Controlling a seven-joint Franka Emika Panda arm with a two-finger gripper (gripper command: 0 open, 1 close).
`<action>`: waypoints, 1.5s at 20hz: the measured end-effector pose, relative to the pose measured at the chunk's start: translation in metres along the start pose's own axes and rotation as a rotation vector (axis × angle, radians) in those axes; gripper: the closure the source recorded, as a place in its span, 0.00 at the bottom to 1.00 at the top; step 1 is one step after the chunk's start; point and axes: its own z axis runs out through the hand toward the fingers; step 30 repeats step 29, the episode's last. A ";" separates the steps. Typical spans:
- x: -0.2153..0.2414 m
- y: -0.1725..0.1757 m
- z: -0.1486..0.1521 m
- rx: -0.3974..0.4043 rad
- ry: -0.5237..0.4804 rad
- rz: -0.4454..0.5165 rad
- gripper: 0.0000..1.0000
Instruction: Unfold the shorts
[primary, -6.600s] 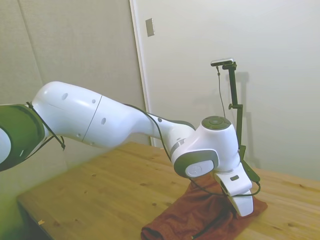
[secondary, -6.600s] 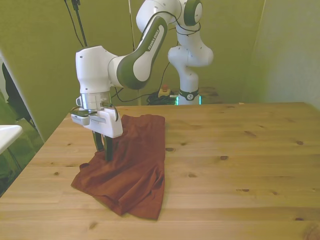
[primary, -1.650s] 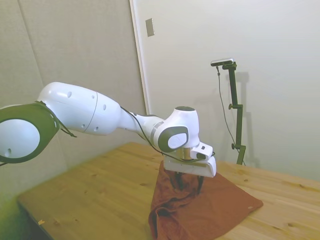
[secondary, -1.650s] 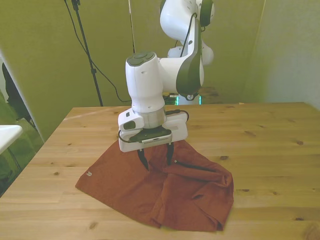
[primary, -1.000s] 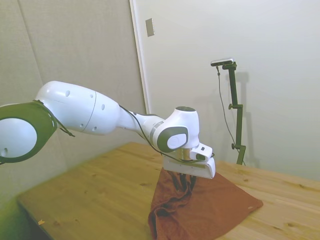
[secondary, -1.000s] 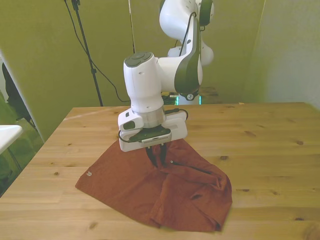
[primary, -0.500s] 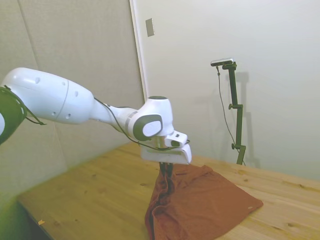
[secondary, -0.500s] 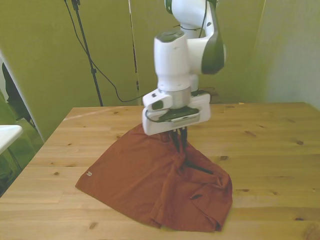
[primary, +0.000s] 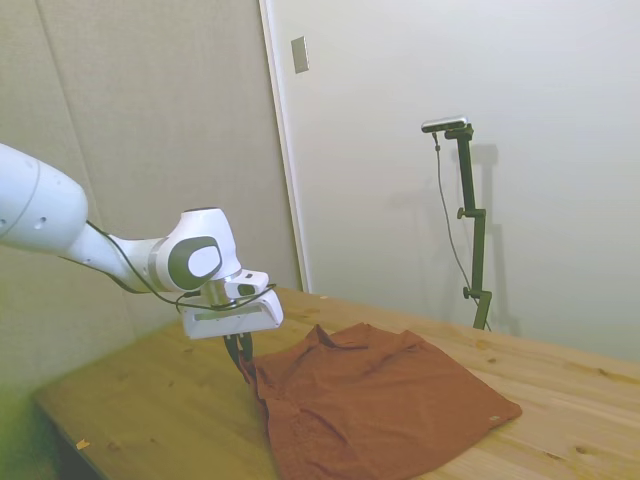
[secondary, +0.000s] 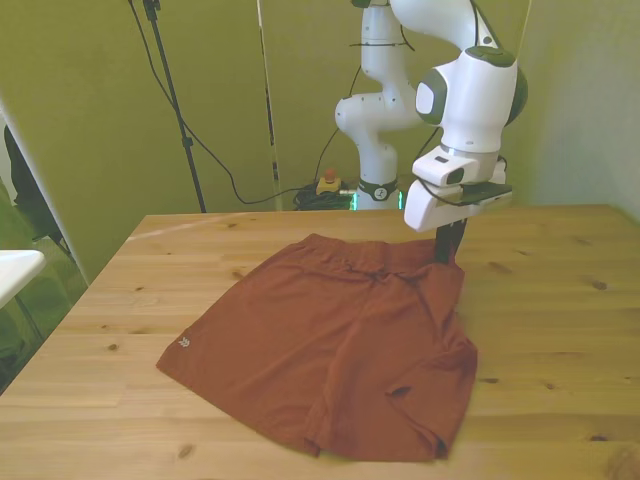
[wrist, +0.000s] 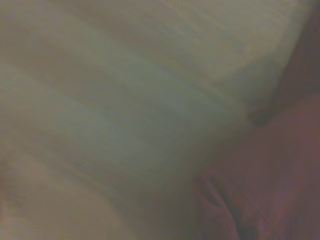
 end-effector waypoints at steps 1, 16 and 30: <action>-0.010 -0.001 -0.002 -0.002 0.001 -0.010 1.00; -0.035 -0.007 -0.005 -0.027 0.004 -0.046 0.00; -0.052 -0.015 -0.052 -0.023 0.068 0.001 0.00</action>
